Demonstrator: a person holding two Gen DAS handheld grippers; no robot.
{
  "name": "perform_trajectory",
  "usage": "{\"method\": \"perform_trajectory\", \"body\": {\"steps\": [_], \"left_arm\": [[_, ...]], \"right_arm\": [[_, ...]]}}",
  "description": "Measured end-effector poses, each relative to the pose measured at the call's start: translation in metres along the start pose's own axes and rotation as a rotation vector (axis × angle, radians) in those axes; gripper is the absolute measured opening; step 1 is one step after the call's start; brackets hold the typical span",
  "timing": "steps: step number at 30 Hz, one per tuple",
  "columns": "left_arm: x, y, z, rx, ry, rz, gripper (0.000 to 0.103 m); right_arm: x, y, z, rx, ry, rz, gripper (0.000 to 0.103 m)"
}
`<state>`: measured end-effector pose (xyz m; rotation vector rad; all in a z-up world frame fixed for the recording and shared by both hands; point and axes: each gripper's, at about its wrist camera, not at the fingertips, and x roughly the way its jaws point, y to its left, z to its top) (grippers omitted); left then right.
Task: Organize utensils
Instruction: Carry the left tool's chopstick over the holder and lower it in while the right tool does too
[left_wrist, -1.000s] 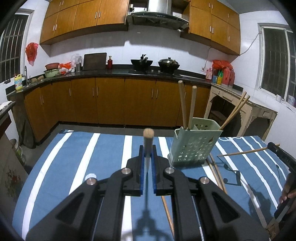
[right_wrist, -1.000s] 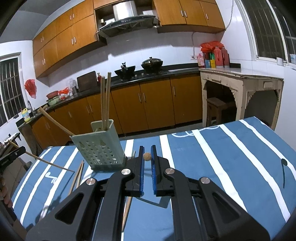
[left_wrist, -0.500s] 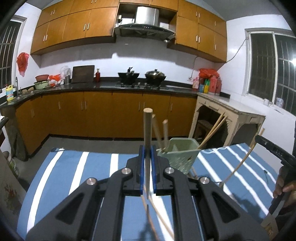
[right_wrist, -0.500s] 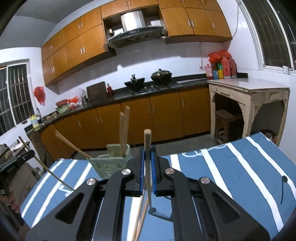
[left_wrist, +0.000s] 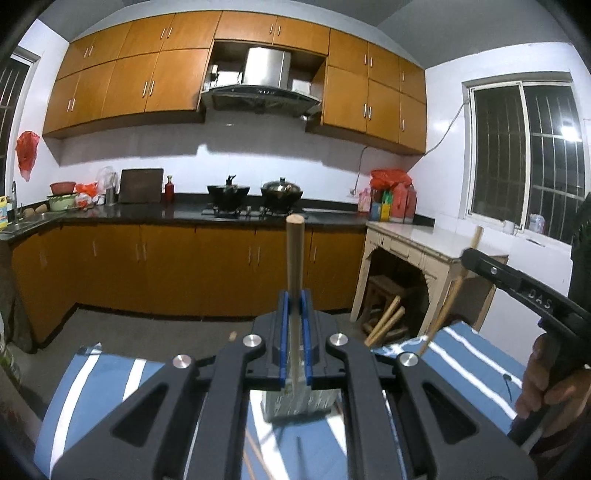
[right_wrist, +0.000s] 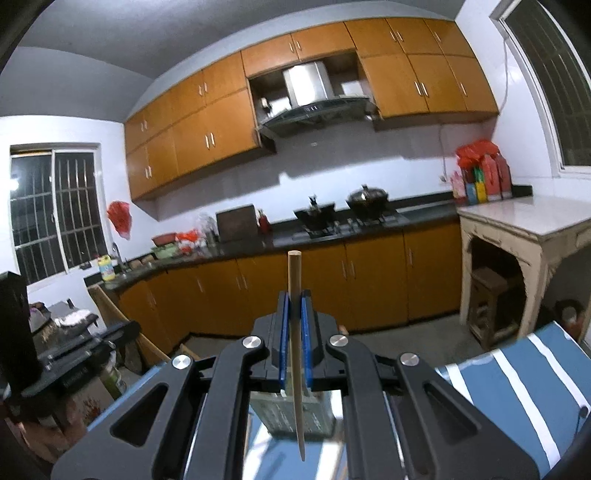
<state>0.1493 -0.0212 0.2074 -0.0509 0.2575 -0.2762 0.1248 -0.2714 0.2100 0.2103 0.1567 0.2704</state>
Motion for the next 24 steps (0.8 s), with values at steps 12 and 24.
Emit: {"method": "perform_trajectory", "body": {"steps": [12, 24], "left_arm": [[0.058, 0.007, 0.009, -0.032, -0.003, 0.045, 0.008], [0.098, 0.015, -0.013, -0.049, 0.051, 0.042, 0.008]], "right_arm": [[0.062, -0.006, 0.002, 0.044, -0.102, -0.052, 0.007], [0.090, -0.019, -0.042, 0.090, -0.026, -0.073, 0.007]]}}
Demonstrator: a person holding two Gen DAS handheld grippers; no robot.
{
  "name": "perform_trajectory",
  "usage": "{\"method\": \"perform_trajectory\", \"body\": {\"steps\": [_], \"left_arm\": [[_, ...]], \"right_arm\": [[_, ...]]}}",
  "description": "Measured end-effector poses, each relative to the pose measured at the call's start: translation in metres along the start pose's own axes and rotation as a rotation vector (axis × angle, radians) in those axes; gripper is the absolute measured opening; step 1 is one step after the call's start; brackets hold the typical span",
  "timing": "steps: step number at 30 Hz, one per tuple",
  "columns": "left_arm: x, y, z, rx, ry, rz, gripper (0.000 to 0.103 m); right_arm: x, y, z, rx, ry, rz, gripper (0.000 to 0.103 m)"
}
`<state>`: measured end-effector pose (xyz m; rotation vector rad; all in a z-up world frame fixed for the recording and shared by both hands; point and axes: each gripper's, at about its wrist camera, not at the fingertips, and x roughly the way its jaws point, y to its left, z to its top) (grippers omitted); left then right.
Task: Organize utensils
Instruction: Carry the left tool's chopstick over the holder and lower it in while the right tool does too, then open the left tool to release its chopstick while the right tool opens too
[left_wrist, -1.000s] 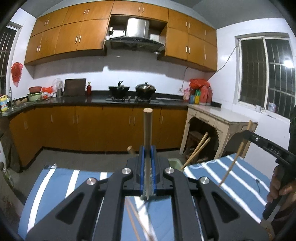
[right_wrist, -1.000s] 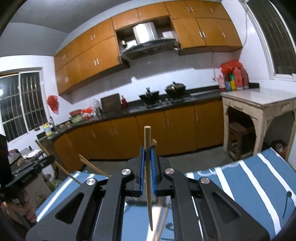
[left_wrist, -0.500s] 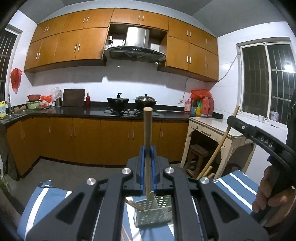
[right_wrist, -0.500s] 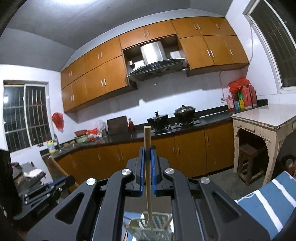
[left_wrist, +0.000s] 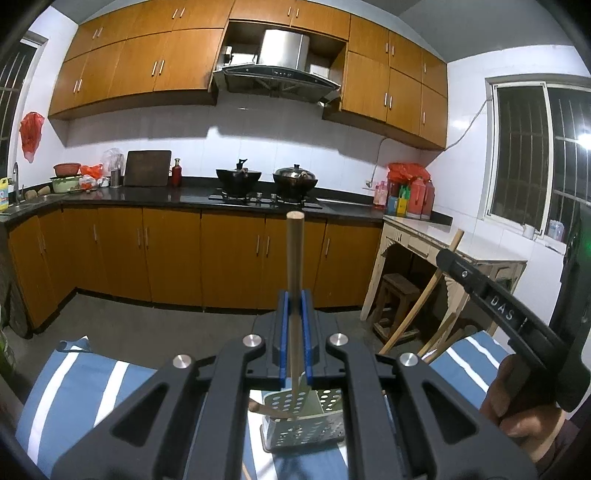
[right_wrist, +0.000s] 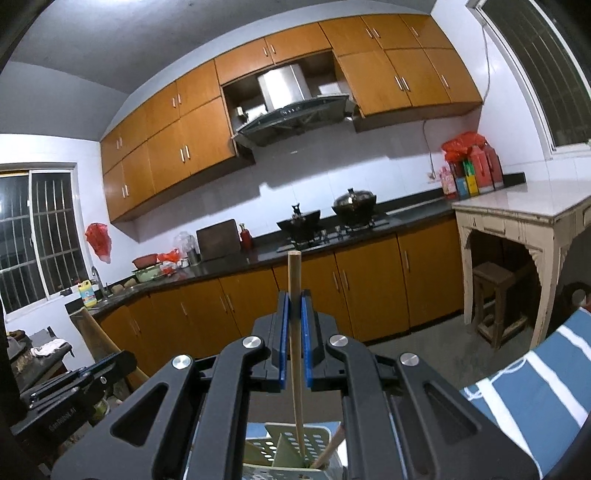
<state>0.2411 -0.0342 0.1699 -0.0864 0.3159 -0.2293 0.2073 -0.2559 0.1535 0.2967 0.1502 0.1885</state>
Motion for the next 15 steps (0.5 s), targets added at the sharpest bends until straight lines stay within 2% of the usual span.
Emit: {"method": "perform_trajectory", "body": {"steps": [15], "left_arm": [[0.019, 0.002, -0.014, 0.010, 0.067, 0.032, 0.009]], "right_arm": [[0.003, -0.002, -0.006, 0.004, 0.070, -0.019, 0.008]]}}
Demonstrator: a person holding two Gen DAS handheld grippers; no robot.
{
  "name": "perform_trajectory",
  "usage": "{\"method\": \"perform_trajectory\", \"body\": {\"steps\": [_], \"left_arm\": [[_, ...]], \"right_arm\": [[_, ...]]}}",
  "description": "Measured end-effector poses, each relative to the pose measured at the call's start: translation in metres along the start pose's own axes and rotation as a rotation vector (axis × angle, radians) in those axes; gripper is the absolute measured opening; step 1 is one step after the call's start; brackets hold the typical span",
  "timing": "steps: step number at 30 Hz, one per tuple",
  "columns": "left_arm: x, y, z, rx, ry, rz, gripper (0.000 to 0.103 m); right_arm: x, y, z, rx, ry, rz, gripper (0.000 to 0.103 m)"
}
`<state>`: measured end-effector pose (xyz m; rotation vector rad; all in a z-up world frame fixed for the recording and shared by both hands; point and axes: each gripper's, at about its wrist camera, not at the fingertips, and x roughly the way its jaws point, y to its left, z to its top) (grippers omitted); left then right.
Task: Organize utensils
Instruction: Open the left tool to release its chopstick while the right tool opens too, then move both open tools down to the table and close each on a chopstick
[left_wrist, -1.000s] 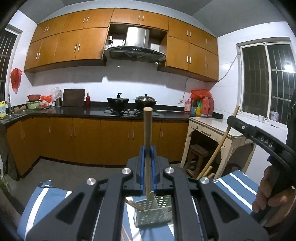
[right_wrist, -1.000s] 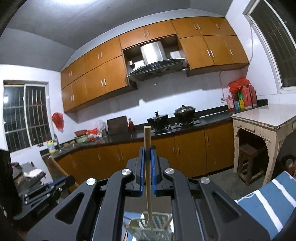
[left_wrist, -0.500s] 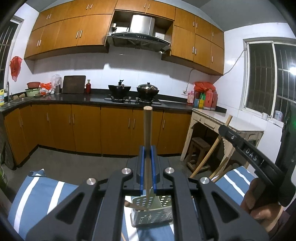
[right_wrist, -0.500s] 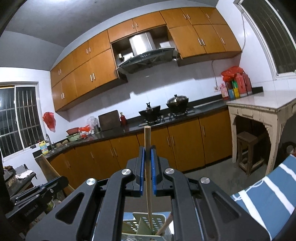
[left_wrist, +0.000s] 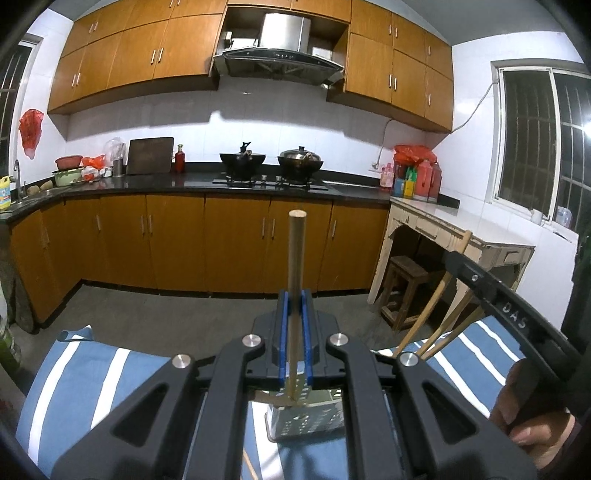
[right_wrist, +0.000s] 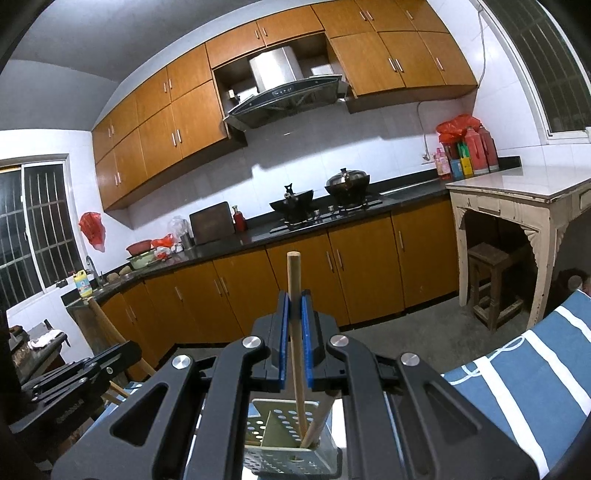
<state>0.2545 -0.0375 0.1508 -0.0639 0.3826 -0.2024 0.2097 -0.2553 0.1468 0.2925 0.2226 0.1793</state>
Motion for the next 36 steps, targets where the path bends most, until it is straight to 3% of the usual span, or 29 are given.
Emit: {"method": "perform_trajectory", "body": {"steps": [6, 9, 10, 21, 33, 36], "left_arm": [[-0.006, 0.001, 0.000, 0.005, -0.001, 0.015, 0.017], [-0.014, 0.000, -0.001, 0.006, -0.011, 0.023, 0.022], [-0.016, 0.000, -0.001, 0.006, -0.013, 0.024, 0.023], [-0.058, 0.000, -0.010, 0.022, -0.047, 0.049, 0.026], [-0.095, 0.012, -0.051, 0.001, -0.010, 0.067, 0.028], [-0.099, 0.022, -0.070, -0.013, 0.017, 0.076, 0.033]], "right_arm": [[-0.011, -0.005, 0.004, 0.003, 0.000, -0.010, 0.011], [-0.023, -0.006, 0.005, -0.005, -0.017, -0.019, 0.026], [-0.027, -0.005, 0.007, -0.009, -0.023, -0.021, 0.027], [-0.068, -0.015, 0.002, -0.017, -0.041, -0.036, 0.027], [-0.084, -0.046, -0.054, -0.010, 0.076, -0.117, 0.029], [-0.082, -0.055, -0.074, -0.005, 0.126, -0.142, 0.029]]}}
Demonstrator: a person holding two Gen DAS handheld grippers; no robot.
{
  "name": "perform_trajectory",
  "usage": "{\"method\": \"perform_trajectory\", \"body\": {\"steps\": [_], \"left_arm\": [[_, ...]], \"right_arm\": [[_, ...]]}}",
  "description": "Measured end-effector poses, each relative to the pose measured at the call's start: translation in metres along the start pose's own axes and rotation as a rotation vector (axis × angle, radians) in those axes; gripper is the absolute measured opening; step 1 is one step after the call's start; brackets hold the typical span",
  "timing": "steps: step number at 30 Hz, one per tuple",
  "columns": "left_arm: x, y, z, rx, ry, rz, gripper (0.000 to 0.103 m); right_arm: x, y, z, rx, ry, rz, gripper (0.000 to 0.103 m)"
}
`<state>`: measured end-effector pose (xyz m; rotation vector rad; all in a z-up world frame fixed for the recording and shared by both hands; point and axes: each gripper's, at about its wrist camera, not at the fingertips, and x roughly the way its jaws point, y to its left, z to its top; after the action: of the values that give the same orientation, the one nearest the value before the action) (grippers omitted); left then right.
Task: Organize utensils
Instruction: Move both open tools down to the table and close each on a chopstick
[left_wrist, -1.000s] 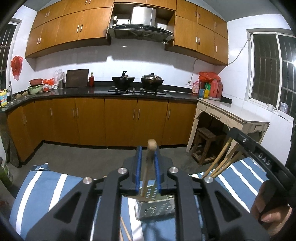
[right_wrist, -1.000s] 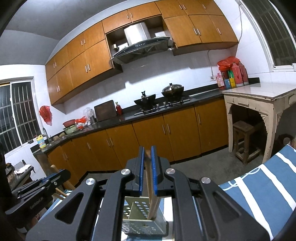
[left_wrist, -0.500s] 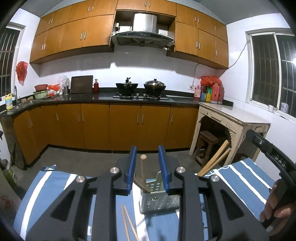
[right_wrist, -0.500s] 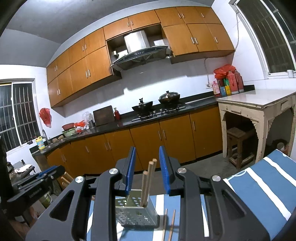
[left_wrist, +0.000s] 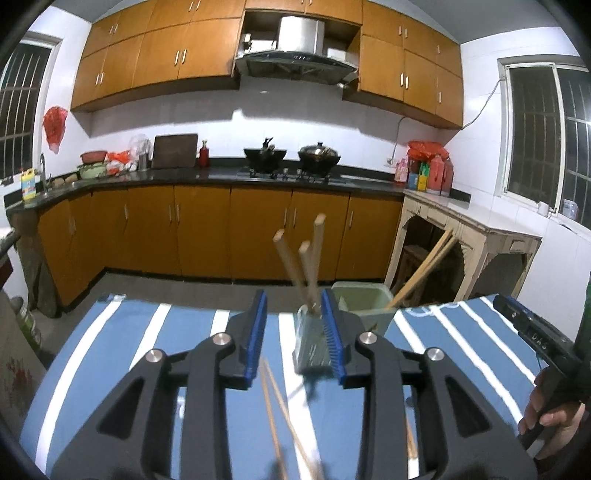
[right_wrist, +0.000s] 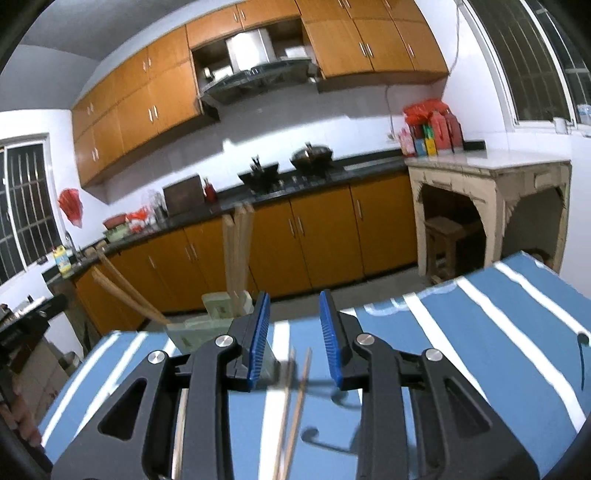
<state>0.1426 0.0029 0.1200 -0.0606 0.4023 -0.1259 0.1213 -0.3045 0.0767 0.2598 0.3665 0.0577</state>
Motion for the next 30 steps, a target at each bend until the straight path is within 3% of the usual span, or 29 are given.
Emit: {"method": "perform_trajectory", "body": {"steps": [3, 7, 14, 24, 30], "left_arm": [[0.006, 0.011, -0.022, -0.003, 0.046, 0.023, 0.036], [0.023, 0.033, -0.053, -0.027, 0.132, 0.065, 0.036], [0.048, 0.060, -0.098, -0.087, 0.272, 0.061, 0.036], [0.069, 0.058, -0.128, -0.098, 0.362, 0.042, 0.036], [0.075, 0.053, -0.133, -0.091, 0.387, 0.032, 0.036]], "right_arm": [[0.008, -0.006, -0.021, 0.000, 0.064, -0.021, 0.029], [0.029, -0.006, -0.054, -0.016, 0.219, -0.015, 0.029], [0.063, 0.008, -0.106, -0.033, 0.442, 0.019, 0.029], [0.085, 0.016, -0.123, -0.076, 0.512, -0.017, 0.023], [0.085, 0.020, -0.124, -0.108, 0.507, -0.027, 0.022]]}}
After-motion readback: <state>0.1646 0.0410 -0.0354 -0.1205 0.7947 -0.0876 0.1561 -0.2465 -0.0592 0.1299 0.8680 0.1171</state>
